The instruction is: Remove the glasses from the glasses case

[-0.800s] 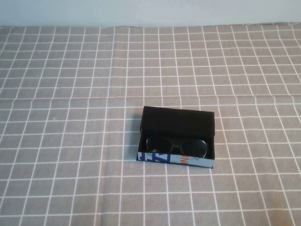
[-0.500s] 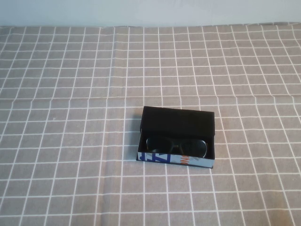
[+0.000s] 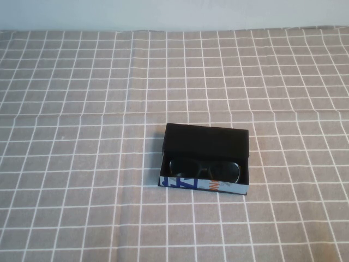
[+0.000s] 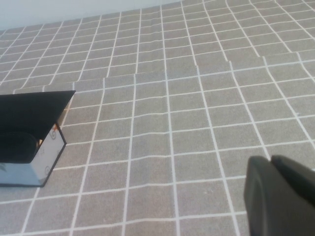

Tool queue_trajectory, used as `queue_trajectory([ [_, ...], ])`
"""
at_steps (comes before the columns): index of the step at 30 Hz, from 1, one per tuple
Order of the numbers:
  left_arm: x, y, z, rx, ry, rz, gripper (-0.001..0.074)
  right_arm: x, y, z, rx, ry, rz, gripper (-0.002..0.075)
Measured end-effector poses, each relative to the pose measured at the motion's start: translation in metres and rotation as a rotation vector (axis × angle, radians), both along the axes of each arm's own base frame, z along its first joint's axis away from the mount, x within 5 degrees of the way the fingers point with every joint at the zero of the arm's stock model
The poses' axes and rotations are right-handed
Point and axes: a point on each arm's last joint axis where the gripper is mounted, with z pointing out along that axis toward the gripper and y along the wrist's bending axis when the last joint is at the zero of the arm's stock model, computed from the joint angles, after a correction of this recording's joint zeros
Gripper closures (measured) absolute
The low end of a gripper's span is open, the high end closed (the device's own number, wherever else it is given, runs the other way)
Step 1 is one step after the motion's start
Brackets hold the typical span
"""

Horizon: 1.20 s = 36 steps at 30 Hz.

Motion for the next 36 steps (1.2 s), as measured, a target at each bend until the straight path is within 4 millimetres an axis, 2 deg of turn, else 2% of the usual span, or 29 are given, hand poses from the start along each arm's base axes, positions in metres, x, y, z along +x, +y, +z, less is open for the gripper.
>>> queue_trajectory([
  [12,0.0,0.0,0.0,0.0,0.0,0.0,0.074,0.001,-0.001,0.004,-0.018,-0.051,-0.011,0.0744],
  [18,0.0,0.0,0.0,0.0,0.0,0.0,0.074,0.002,-0.005,0.017,-0.025,-0.188,-0.05,0.0745],
  [26,0.0,0.0,0.0,0.0,0.0,0.0,0.074,-0.007,-0.016,0.059,-0.041,-0.668,-0.189,0.0744],
  [30,0.0,0.0,0.0,0.0,0.0,0.0,0.074,-0.014,-0.016,0.076,-0.06,-0.8,-0.194,0.0744],
  [36,0.0,0.0,0.0,0.0,0.0,0.0,0.074,-0.038,-0.006,0.139,-0.266,-0.963,-0.143,0.0744],
])
